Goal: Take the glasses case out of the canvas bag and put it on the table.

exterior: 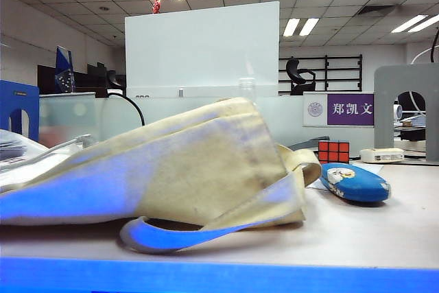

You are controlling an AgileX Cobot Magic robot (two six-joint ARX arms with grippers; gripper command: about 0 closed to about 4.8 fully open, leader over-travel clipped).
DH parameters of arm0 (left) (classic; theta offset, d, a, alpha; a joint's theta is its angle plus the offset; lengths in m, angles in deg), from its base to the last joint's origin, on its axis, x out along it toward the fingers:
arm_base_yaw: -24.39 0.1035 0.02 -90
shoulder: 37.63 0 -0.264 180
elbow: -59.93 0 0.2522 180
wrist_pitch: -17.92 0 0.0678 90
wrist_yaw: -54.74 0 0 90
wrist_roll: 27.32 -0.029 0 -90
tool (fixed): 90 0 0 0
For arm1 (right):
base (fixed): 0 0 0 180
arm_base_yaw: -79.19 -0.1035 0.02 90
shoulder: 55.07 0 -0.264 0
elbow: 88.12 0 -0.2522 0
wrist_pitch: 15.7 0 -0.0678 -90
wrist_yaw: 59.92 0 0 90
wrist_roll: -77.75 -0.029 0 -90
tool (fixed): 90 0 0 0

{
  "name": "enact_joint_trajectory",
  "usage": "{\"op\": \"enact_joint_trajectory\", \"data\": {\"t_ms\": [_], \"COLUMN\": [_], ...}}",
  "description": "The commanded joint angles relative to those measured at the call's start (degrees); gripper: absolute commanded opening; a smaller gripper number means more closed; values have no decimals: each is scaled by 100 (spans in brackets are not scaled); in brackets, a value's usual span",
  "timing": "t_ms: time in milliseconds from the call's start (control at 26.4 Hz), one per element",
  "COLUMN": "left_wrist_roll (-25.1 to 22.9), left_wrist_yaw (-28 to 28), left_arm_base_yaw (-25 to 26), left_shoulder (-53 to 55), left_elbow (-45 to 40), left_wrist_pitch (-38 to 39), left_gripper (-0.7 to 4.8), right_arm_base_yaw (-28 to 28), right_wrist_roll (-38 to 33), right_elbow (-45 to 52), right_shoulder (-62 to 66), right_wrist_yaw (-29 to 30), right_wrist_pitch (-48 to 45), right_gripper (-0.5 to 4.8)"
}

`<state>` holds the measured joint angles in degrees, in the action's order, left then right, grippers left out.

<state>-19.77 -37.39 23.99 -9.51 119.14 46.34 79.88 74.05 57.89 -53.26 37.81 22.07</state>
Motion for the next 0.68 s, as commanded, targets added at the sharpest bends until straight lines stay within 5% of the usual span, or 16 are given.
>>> {"op": "enact_joint_trajectory", "data": {"t_ms": [38, 227, 530, 682], "left_wrist_roll": [-146, -179, 212, 275], "left_wrist_yaw": [94, -4, -483, -452], "left_arm_base_yaw": [44, 66, 50, 52], "left_shoulder": [-1143, -2813, -2704, -2734], "left_elbow": [-1032, -3108, -3956, -3985], "left_wrist_pitch": [74, -90, 1397, 1178], "left_gripper": [-6, -4, 6, 6], "right_arm_base_yaw": [2, 0, 2, 4], "right_wrist_roll": [-61, -577, -660, -660], "right_elbow": [490, 754, 745, 745], "right_shoulder": [116, 111, -181, -170], "right_wrist_yaw": [-48, -2, -13, -15], "right_wrist_pitch": [-1001, -450, 452, 492], "right_gripper": [-1, -1, -1, -1]}}
